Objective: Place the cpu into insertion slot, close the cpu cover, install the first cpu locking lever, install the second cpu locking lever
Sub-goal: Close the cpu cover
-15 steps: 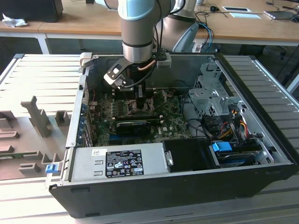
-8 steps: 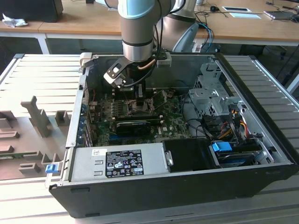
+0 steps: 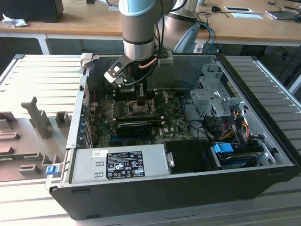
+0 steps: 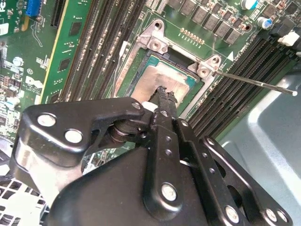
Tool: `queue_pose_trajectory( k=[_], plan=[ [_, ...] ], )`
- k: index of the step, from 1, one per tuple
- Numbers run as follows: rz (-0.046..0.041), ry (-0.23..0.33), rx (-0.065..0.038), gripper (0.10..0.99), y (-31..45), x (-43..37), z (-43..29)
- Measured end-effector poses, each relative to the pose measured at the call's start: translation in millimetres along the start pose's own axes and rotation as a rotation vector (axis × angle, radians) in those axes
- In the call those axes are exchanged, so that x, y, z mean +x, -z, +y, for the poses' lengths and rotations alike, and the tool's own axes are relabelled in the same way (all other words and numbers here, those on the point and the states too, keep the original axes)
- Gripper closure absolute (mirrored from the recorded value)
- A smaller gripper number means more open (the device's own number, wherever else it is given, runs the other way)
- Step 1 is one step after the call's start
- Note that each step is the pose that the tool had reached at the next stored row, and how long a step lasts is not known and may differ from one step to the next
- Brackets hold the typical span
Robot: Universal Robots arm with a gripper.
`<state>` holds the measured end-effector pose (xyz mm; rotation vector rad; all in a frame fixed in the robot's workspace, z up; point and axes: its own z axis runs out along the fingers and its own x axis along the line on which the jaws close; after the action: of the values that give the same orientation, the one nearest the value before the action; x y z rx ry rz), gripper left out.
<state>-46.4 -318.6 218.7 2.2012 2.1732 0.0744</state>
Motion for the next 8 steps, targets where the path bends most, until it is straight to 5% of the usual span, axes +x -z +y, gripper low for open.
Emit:
queue_pose_trajectory(
  k=[8],
  plan=[
    [0.0057, -0.001, 0.002, 0.980, 2.7, -2.8, 10.6]
  ],
)
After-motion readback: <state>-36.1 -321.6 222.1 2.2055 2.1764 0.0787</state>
